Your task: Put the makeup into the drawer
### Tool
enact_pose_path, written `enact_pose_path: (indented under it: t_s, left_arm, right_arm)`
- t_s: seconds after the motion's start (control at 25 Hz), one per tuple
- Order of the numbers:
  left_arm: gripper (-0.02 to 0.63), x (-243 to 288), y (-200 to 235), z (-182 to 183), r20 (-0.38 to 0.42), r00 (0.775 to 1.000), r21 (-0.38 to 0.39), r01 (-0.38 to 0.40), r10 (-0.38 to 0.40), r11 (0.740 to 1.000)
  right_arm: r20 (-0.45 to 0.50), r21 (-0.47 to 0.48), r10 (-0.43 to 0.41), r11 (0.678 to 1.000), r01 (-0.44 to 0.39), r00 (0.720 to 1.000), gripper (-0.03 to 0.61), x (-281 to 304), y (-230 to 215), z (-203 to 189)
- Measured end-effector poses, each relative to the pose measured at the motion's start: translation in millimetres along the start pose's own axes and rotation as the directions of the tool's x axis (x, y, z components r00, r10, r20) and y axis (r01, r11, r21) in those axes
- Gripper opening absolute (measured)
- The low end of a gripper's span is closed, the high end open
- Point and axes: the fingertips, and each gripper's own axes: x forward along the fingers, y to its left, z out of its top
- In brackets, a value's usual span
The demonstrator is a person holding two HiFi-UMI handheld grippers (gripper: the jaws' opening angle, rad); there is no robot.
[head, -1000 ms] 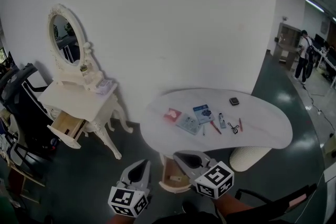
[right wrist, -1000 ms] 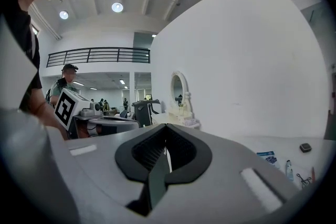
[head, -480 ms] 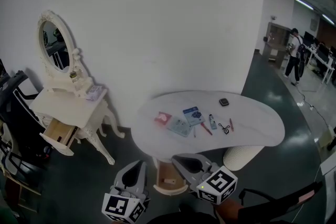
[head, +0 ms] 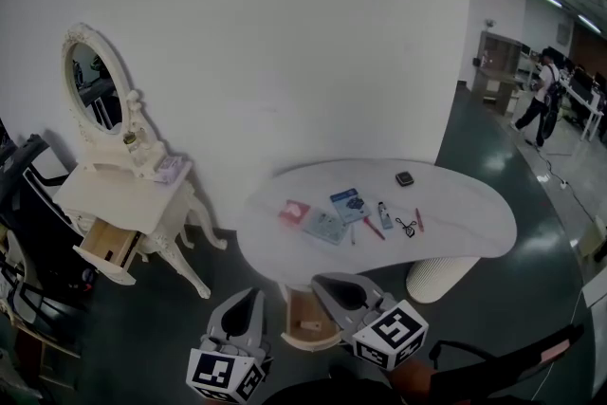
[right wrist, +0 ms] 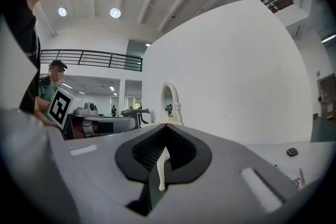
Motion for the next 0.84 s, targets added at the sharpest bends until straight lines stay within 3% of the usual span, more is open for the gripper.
enact_pose_path:
  t_s: [0.2,0.84]
  left_arm:
    - [-0.002,-1.0,-10.1,-1.9,-0.01,1.0,-0.003,0.014,-0.014,1.0]
    - [-0.002,-6.9,6.9,-1.1,0.015,0.998,-0.003,-0.069,0.069,0.998]
  right_arm:
    - [0.01,0.008,-0.007,1.0,0.007,1.0,0.0,-0.3,-2.9,-2.5]
    - [0.026,0.008,-0.056,0.998,0.056,0.998,0.0,-15.1,-14.0,-0.1]
